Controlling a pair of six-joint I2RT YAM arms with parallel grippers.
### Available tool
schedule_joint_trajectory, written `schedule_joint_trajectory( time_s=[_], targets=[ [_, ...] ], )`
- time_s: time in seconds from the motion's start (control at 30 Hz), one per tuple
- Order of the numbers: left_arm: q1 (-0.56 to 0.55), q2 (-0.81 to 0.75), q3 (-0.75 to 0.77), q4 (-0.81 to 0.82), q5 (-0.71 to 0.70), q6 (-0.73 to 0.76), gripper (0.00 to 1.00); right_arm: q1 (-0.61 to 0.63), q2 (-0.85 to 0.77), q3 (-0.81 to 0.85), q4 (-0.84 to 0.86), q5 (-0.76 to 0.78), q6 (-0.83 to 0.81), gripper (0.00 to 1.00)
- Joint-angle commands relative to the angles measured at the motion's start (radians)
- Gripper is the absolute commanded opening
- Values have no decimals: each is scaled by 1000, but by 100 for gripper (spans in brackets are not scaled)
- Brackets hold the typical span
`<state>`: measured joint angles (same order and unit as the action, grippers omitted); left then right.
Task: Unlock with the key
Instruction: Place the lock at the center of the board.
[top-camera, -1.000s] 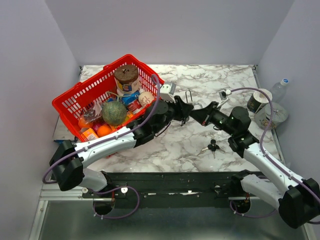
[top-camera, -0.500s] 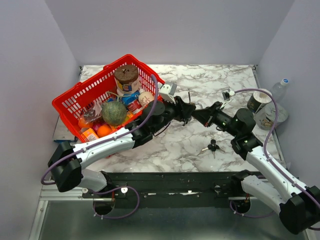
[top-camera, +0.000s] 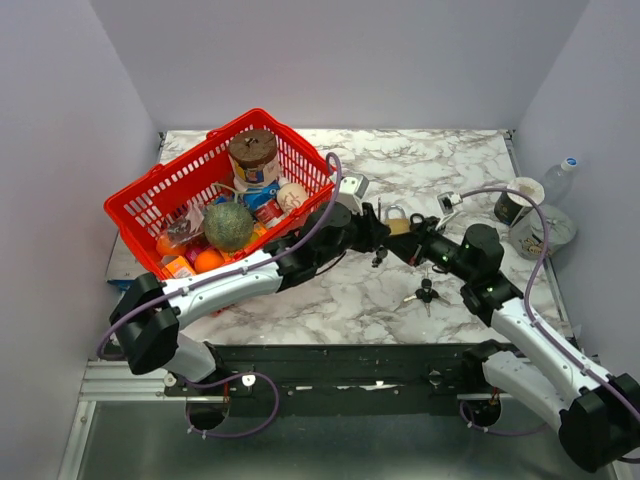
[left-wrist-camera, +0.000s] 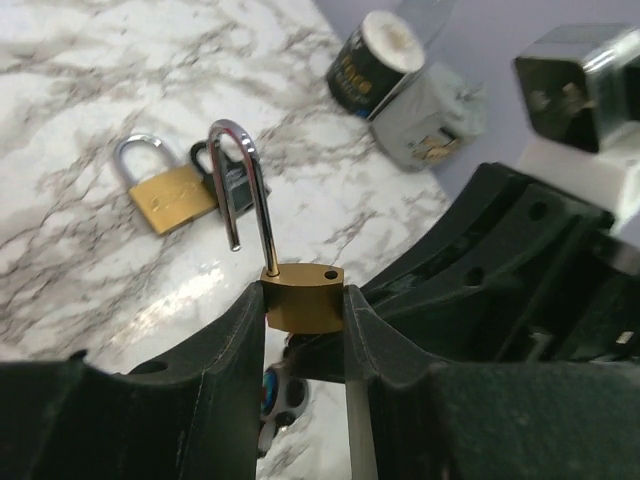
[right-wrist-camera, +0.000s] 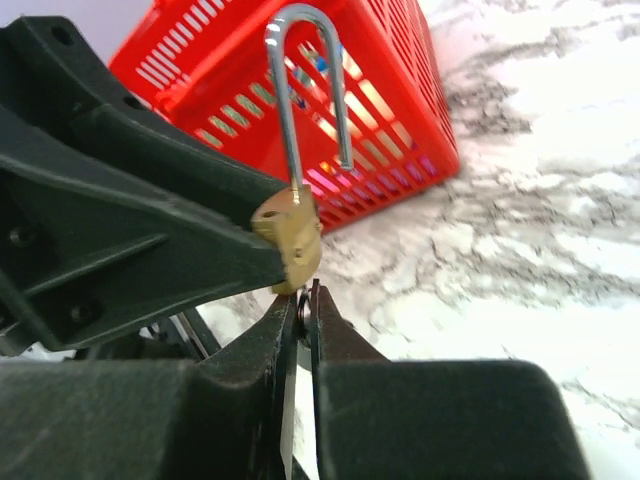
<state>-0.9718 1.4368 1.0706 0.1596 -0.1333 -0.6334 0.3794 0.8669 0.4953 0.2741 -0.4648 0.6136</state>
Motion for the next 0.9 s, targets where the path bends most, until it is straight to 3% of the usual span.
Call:
schedule_joint_trajectory(
  time_s=[0.0,0.13,0.3,0.47,0.87],
  targets=[
    [10,50,12,-158,-86,11,0,-11,-43,-32,2,28,-29,22],
    [16,89,49,-209,-134,21,0,-11,-58,-54,-45,35,-48,37],
    [30,146,75,-235,-155,40,0,-11,-88,-80,-102,55,-63,48],
    [30,239,141,-299,-186,84,0,-13,-146,-45,-236,195,-87,63],
    [53,559,431,-578,-178,97,0,-28,-216,48,-389,238,-140,67]
  ],
)
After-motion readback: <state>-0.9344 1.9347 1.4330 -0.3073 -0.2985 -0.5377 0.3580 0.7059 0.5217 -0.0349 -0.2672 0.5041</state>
